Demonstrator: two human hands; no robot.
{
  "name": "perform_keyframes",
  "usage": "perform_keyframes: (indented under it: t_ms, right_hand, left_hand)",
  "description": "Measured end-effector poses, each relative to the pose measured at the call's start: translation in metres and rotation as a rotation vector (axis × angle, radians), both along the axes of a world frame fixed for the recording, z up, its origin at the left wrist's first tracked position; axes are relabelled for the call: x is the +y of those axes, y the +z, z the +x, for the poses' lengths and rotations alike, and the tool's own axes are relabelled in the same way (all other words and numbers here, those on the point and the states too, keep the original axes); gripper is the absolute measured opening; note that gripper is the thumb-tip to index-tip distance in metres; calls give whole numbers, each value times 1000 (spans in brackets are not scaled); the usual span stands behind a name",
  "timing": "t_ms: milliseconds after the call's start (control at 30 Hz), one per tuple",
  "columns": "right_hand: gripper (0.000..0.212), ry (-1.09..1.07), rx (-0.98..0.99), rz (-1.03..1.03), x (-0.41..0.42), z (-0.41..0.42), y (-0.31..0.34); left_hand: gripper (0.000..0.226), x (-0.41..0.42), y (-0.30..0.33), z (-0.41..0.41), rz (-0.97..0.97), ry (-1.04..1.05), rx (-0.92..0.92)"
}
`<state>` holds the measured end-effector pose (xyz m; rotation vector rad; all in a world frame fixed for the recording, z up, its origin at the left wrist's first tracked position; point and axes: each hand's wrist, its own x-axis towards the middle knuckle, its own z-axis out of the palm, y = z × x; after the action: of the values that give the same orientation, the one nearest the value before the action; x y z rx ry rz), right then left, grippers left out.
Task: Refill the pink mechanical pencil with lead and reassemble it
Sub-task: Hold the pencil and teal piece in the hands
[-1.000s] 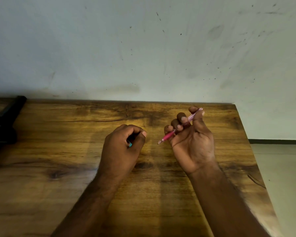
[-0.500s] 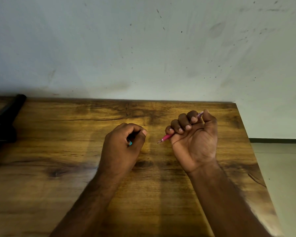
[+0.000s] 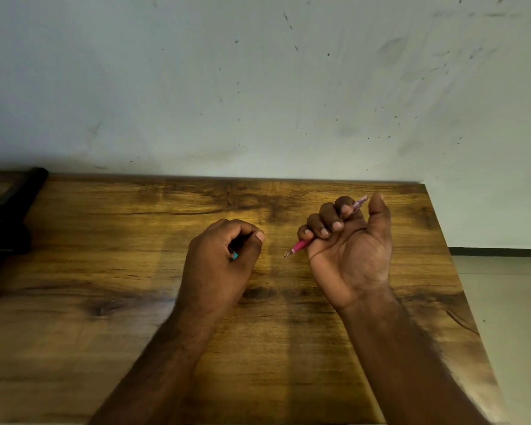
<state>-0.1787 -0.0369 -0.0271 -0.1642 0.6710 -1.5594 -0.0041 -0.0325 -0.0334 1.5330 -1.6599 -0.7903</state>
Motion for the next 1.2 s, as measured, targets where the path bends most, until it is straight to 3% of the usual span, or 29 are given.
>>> perform_keyframes:
  t_ms: [267,500,1033,1200]
  right_hand:
    - [52,36,295,-46,3,8,14]
    - [48,63,236,-69,3,7,13]
    - [44,153,544,-130,6,16,13]
    - [44,134,485,-129,6,15,11]
  left_hand:
    - [6,0,-2,1,3,2,4]
    - [7,-1,-3,0,12,2,4]
    - [6,0,0,0,30,9,-1]
    - [7,0,0,-1,21,5,-10]
